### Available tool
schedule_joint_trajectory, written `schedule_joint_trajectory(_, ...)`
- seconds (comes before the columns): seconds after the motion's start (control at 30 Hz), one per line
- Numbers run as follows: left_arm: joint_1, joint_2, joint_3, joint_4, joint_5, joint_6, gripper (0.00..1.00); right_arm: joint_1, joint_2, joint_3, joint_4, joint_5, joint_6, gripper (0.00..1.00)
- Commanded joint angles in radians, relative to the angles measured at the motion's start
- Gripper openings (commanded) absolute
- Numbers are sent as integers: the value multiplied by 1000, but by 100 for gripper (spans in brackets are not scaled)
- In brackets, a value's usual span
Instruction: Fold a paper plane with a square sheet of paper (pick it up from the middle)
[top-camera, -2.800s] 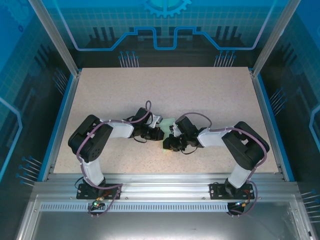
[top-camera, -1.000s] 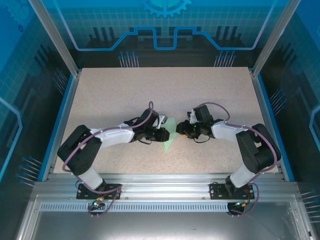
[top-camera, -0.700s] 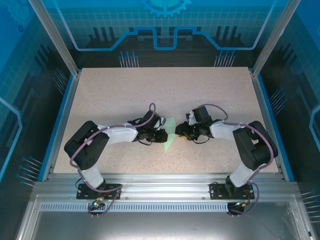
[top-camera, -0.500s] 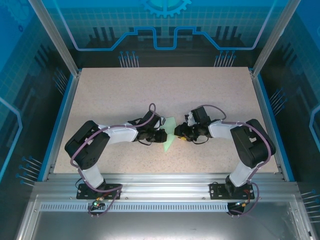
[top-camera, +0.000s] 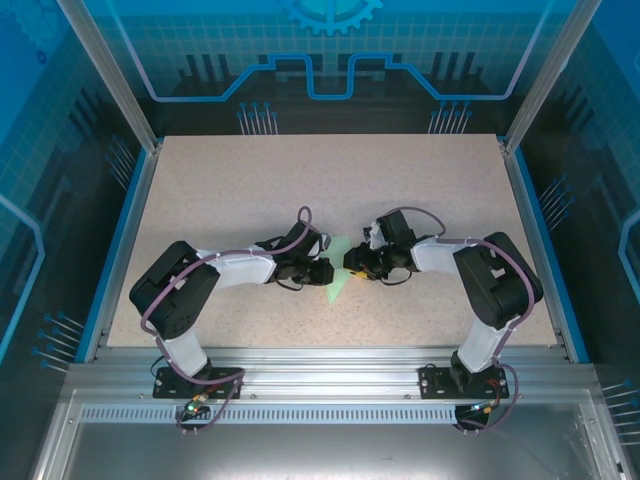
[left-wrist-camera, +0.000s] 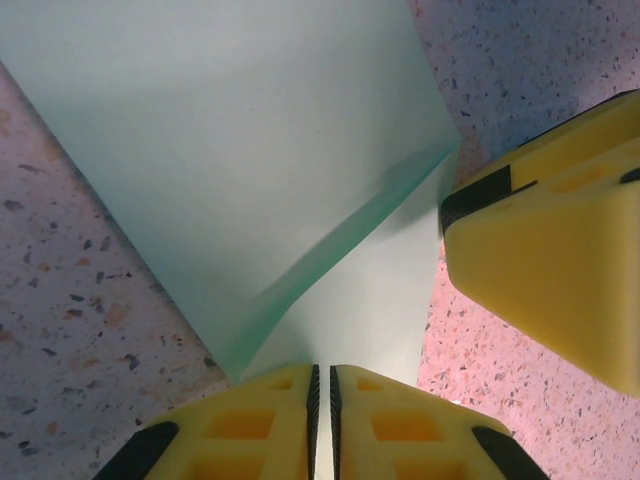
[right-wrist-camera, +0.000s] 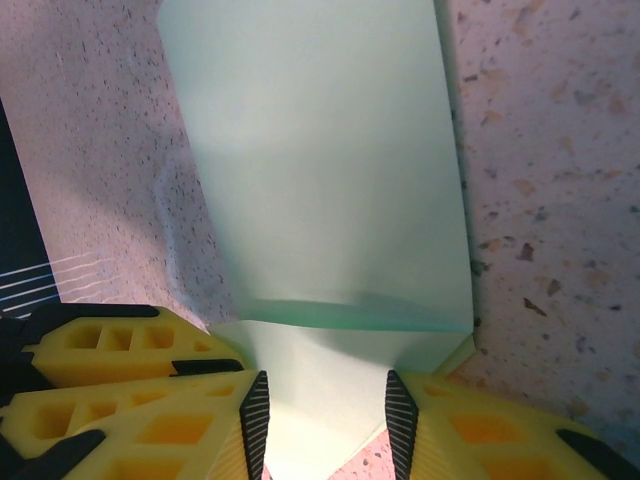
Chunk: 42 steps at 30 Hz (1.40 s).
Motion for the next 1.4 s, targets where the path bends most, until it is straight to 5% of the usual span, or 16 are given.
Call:
schedule_joint_trajectory(0.0, 3, 19, -11, -29, -27, -6, 14, 16, -21, 9, -22, 12, -20, 39)
schedule_joint_trajectory(1.37, 13, 33, -36, -33, -39, -14, 11, 22, -9, -20, 13, 59, 46, 46)
